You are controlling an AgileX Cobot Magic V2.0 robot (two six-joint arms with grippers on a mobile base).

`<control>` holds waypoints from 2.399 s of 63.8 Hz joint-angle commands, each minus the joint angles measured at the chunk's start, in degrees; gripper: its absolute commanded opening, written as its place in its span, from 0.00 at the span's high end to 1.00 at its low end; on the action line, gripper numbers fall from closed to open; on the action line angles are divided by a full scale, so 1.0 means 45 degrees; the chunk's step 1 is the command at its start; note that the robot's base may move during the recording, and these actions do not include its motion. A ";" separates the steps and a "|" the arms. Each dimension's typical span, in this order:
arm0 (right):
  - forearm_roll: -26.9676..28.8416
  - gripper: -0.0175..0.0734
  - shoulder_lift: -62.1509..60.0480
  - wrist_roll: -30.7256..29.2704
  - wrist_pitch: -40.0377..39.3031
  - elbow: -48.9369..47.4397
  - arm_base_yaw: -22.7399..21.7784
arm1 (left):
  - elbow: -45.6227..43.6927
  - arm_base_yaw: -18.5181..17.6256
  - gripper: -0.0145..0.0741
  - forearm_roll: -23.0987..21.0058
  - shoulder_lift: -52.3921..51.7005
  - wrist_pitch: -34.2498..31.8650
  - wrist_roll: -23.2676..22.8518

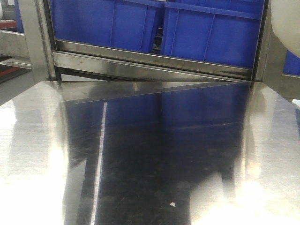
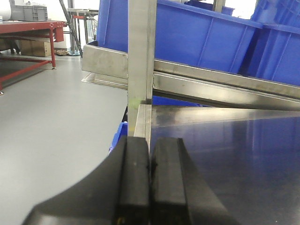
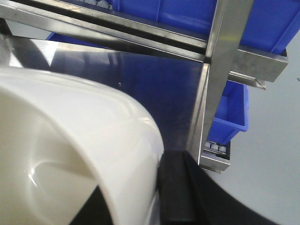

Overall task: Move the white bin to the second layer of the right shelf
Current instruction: 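Lift the white bin off the table with the right gripper, then drive the base backward and turn away from the table holding the bin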

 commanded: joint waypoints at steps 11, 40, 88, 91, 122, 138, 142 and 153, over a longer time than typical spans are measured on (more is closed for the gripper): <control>0.0018 0.75 -0.0025 0.0030 -0.1121 -0.0367 -0.0095 | 0.0468 -0.0071 0.74 -0.0014 -0.0021 -0.1095 -0.0094; 0.0018 0.75 -0.0025 0.0030 -0.1121 -0.0367 -0.0095 | 0.0468 -0.0071 0.74 -0.0014 -0.0021 -0.1095 -0.0094; 0.0018 0.75 -0.0025 0.0030 -0.1121 -0.0367 -0.0095 | 0.0468 -0.0071 0.74 -0.0014 -0.0021 -0.1095 -0.0094; 0.0018 0.75 -0.0025 0.0030 -0.1121 -0.0367 -0.0095 | 0.0468 -0.0071 0.74 -0.0014 -0.0021 -0.1095 -0.0094; 0.0018 0.75 -0.0025 0.0030 -0.1121 -0.0367 -0.0095 | 0.0468 -0.0071 0.74 -0.0014 -0.0021 -0.1095 -0.0094; 0.0018 0.75 -0.0017 0.0030 -0.1107 -0.0367 -0.0095 | 0.0468 -0.0071 0.74 -0.0014 -0.0021 -0.1095 -0.0094; 0.0018 0.75 -0.0003 0.0030 -0.1120 -0.0367 -0.0095 | 0.0468 -0.0071 0.74 -0.0014 -0.0021 -0.1095 -0.0094; 0.0018 0.75 -0.0003 0.0030 -0.1120 -0.0367 -0.0095 | 0.0468 -0.0071 0.74 -0.0014 -0.0021 -0.1095 -0.0094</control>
